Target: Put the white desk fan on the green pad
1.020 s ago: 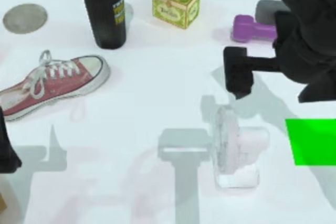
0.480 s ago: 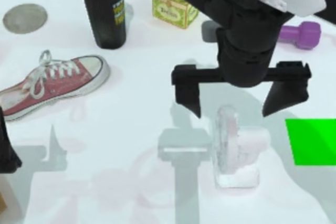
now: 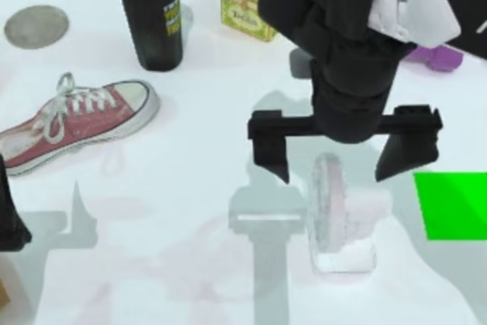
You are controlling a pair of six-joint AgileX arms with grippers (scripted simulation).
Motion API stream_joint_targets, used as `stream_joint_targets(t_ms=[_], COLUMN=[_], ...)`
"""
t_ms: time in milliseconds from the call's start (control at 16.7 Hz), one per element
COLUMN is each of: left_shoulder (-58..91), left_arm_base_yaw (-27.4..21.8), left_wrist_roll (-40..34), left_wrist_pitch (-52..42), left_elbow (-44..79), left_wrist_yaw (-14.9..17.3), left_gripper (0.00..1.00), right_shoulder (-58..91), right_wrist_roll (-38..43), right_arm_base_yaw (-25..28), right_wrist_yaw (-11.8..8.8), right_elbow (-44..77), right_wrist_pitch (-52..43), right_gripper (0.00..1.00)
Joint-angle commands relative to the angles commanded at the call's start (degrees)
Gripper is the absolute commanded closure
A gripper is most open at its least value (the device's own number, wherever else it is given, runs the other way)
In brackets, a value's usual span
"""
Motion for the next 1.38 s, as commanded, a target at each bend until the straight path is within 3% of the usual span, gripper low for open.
stream_joint_targets(t_ms=[480,1260,1380], left_shoulder=[0.0,0.0,0.0], left_arm_base_yaw=[0.0,0.0,0.0], left_wrist_roll=[0.0,0.0,0.0], left_wrist_pitch=[0.0,0.0,0.0], left_elbow=[0.0,0.0,0.0], left_wrist_yaw=[0.0,0.0,0.0], left_gripper=[0.0,0.0,0.0], right_shoulder=[0.04,0.04,0.04], right_wrist_roll=[0.2,0.2,0.2], right_arm_base_yaw=[0.21,0.21,0.21], right_wrist_yaw=[0.0,0.0,0.0], right_elbow=[-5.9,-5.9,-5.9], right_wrist_pitch=[5.96,5.96,5.96], right_gripper=[0.0,0.98,1.0])
